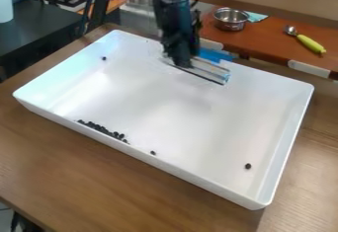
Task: Sweep into pile
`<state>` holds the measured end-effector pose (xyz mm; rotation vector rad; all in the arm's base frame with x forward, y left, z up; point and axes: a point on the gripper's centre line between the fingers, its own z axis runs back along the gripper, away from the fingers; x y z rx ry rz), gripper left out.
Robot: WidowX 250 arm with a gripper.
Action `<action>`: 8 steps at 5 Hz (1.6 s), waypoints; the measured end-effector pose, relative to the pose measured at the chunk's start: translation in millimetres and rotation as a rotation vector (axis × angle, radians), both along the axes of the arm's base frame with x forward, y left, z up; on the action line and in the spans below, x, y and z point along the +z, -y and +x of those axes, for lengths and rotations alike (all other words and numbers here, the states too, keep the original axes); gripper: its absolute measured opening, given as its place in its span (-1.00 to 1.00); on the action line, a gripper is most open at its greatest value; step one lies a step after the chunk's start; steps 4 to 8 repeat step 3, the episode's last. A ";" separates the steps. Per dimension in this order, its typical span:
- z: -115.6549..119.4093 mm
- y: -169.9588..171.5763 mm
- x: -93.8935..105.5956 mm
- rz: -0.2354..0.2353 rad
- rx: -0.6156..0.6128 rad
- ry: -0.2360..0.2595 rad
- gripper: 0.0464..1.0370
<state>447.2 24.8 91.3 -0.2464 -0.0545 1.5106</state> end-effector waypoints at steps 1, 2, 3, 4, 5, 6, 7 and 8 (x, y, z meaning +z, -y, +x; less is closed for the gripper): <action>5.1 -13.1 -10.2 0.075 0.040 -0.033 -0.25; 3.0 -17.1 -14.8 0.091 0.054 -0.085 0.36; 3.0 -17.3 -1.6 0.048 0.048 -0.098 0.88; 3.0 -17.3 -1.6 0.048 0.048 -0.098 0.88; 3.0 -17.3 -1.6 0.048 0.048 -0.098 0.88; 3.0 -17.3 -1.6 0.048 0.048 -0.098 0.88; 3.0 -17.3 -1.6 0.048 0.048 -0.098 0.88; 3.0 -17.3 -1.6 0.048 0.048 -0.098 0.88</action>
